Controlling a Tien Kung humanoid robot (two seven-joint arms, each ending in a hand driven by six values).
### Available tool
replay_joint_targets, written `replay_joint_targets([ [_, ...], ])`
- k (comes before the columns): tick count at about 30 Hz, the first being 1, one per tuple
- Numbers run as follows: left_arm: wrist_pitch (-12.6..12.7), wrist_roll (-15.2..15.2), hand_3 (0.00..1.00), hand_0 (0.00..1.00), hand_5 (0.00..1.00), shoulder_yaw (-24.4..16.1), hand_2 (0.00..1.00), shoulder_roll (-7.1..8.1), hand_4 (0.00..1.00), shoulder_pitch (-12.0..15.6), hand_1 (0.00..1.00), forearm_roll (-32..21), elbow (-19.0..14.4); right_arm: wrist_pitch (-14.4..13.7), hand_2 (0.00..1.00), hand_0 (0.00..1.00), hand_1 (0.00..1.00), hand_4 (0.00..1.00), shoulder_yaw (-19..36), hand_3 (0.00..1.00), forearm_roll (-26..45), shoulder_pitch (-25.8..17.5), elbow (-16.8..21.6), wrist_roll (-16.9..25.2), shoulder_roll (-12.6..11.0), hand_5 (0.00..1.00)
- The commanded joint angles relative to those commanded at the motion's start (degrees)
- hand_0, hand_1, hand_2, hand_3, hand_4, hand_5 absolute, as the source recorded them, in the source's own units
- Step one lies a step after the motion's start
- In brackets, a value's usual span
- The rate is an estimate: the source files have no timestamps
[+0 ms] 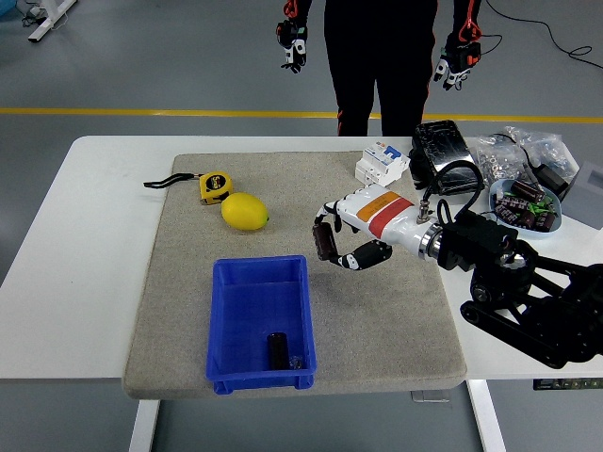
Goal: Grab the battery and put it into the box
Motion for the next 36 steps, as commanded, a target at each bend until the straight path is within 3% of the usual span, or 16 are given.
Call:
replay_joint_targets([
  [4, 0.0, 0.02, 0.581, 0.661, 0.572, 0.07, 0.666, 0.04, 0.627, -0.02, 0.656, -0.05, 0.01, 0.2, 0.501, 0.278, 0.375, 0.735, 0.13, 0.625, -0.32, -0.08, 5.25, -1.92, 0.19, 0.296],
  [5, 0.02, 0.01, 0.581, 0.66, 0.572, 0.14, 0.666, 0.05, 0.627, -0.03, 0.653, -0.16, 0.0, 0.25, 0.583, 0.334, 0.443, 0.761, 0.1, 0.657, -0.48, -0.14, 5.97, -2.35, 0.26, 0.291],
  [10, 0.19, -0.03, 0.581, 0.66, 0.572, 0.42, 0.666, 0.07, 0.627, -0.08, 0.653, -0.61, 0.01, 1.46, 0.583, 0.334, 0.443, 0.761, -1.59, 0.657, -2.03, -0.38, 10.1, -5.19, 1.1, 0.291],
  [11, 0.22, -0.04, 0.581, 0.66, 0.572, 0.46, 0.665, 0.08, 0.627, -0.09, 0.652, -0.66, 0.01, 2.09, 0.797, 0.573, 0.67, 0.955, -2.17, 0.836, -2.25, -0.28, 10.67, -5.84, 1.24, 0.434],
  [14, 0.21, -0.03, 0.581, 0.66, 0.572, 0.46, 0.665, 0.1, 0.627, -0.11, 0.652, -0.65, 0.01, 6.51, 0.797, 0.573, 0.67, 0.955, -3.86, 0.836, -3.35, 0.3, 11.78, -8.54, 1.68, 0.434],
  [16, 0.22, -0.02, 0.581, 0.66, 0.572, 0.43, 0.665, 0.12, 0.627, -0.12, 0.652, -0.62, 0.01, 7.47, 0.797, 0.573, 0.67, 0.955, -4.75, 0.836, -3.43, 0.65, 11.88, -8.52, 1.83, 0.434],
  [17, 0.23, -0.02, 0.58, 0.66, 0.572, 0.44, 0.665, 0.12, 0.627, -0.11, 0.651, -0.65, 0.02, 7.61, 0.942, 0.797, 0.817, 0.998, -5.2, 0.931, -3.39, 0.81, 11.86, -8.56, 1.95, 0.543],
  [29, 0.04, 0.08, 0.579, 0.661, 0.573, 0.19, 0.663, 0.18, 0.626, -0.04, 0.652, -0.31, 0.02, 5.71, 0.959, 0.825, 0.826, 0.998, -3.38, 0.965, -3.81, 1.13, 10.34, -8.23, 1.83, 0.564],
  [36, 0.07, 0.03, 0.579, 0.661, 0.574, 0.29, 0.664, 0.23, 0.626, 0.09, 0.652, -0.5, 0.04, 3.36, 0.939, 0.81, 0.806, 0.998, 3.06, 0.953, -3.43, -0.09, 8.51, -7.47, 0.35, 0.565],
])
